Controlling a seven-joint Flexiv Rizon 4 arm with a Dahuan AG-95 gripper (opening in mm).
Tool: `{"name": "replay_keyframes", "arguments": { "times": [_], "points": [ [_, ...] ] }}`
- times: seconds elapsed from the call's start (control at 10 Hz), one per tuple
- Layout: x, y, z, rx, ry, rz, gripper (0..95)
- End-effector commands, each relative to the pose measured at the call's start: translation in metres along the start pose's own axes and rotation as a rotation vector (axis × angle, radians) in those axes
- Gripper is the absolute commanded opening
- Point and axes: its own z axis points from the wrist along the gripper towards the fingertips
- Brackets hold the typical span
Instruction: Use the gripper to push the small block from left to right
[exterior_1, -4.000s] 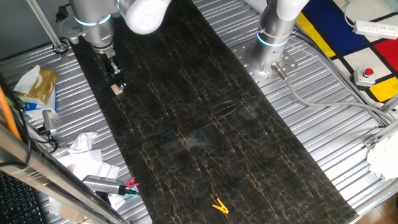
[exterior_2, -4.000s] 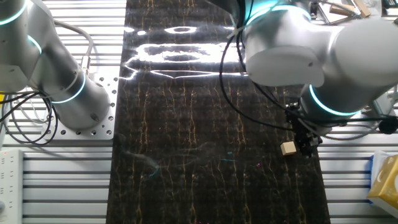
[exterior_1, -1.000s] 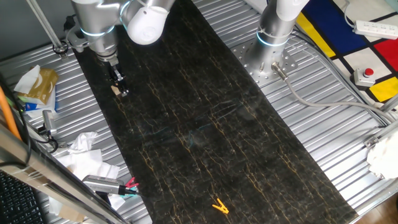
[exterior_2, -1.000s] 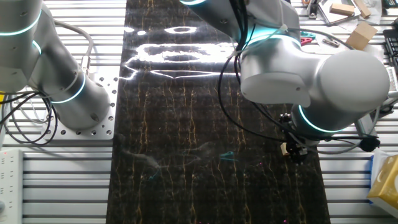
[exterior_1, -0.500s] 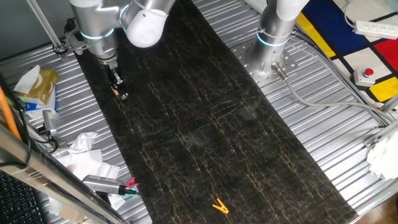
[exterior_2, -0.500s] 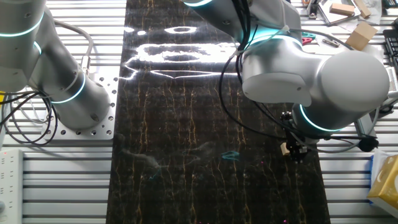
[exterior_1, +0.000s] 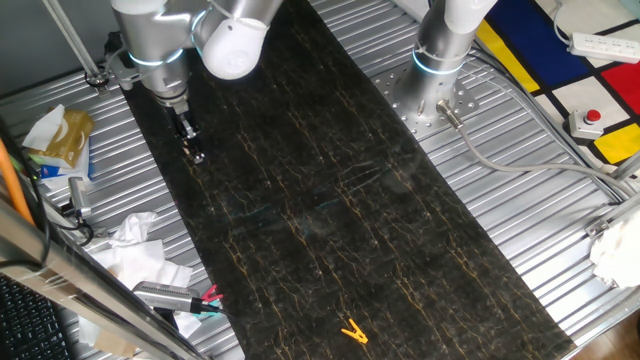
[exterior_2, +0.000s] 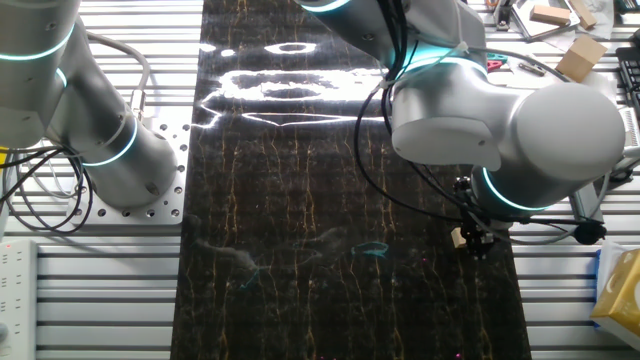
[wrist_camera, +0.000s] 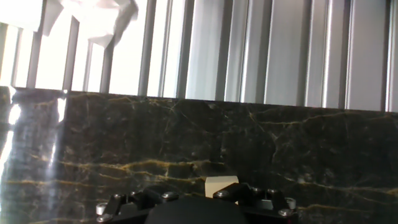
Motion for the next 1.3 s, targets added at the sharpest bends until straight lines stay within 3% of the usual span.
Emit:
{"name": "replay_keyframes", "arguments": {
  "times": [0.1, 1.3],
  "points": [
    [-0.001, 0.002, 0.000, -0.007, 0.001, 0.012, 76.0],
    [-0.009, 0.023, 0.003, -0.007, 0.004, 0.064, 76.0]
  ]
}}
